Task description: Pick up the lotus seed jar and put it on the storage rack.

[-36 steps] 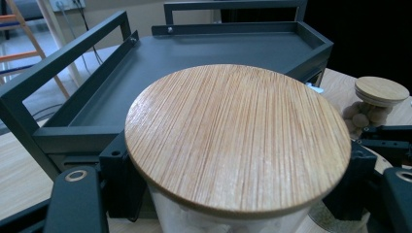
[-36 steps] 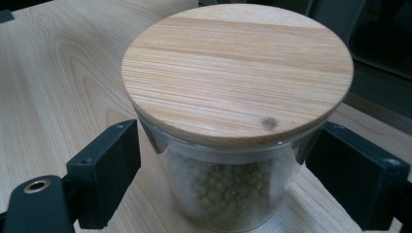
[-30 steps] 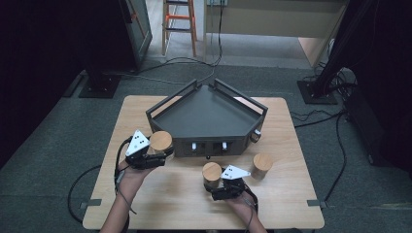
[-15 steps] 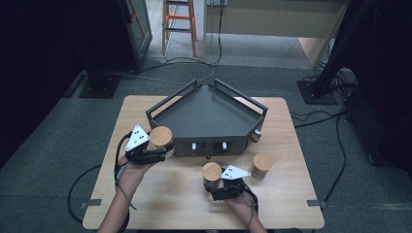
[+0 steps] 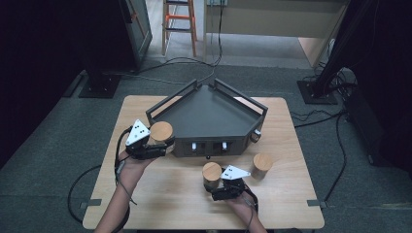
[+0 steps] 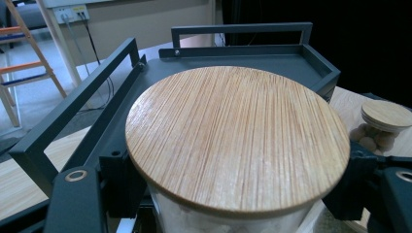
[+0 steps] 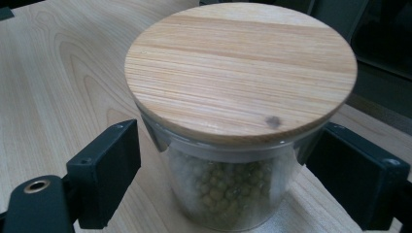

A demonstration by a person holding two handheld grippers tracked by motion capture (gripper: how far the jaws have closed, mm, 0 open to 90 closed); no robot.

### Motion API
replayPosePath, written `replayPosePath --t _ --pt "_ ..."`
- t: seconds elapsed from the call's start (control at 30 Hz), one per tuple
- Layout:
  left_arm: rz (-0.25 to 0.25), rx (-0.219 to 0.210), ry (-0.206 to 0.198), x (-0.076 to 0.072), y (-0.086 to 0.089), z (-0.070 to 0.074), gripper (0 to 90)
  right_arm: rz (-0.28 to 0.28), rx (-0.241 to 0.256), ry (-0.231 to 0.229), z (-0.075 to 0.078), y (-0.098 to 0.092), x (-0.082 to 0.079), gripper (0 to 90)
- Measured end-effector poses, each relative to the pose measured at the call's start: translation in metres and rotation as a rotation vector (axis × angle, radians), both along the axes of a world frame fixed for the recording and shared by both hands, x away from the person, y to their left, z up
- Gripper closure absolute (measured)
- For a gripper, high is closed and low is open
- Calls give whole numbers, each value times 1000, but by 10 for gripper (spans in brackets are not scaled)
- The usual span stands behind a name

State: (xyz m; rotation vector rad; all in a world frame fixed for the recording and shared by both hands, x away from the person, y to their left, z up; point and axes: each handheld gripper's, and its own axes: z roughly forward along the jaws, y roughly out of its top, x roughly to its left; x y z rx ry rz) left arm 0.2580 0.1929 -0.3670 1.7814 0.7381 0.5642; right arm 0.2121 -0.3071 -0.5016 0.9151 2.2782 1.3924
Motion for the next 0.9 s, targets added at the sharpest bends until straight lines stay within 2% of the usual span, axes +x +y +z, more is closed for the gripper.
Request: replayPosePath --t 0.13,0.37,0.63,0.7,0.9 --pt "2 -4 5 5 -1 0 252 0 -1 -1 0 0 0 125" --pt "-6 20 0 14 -5 6 252 1 -1 -2 0 0 0 125" --pt "-16 25 -7 23 -11 9 252 1 -4 -2 0 0 0 125" --pt "-16 39 -13 25 -14 9 252 2 -5 -3 0 0 0 125" --pt "-16 29 -14 32 -16 11 252 1 -3 -3 0 0 0 125"
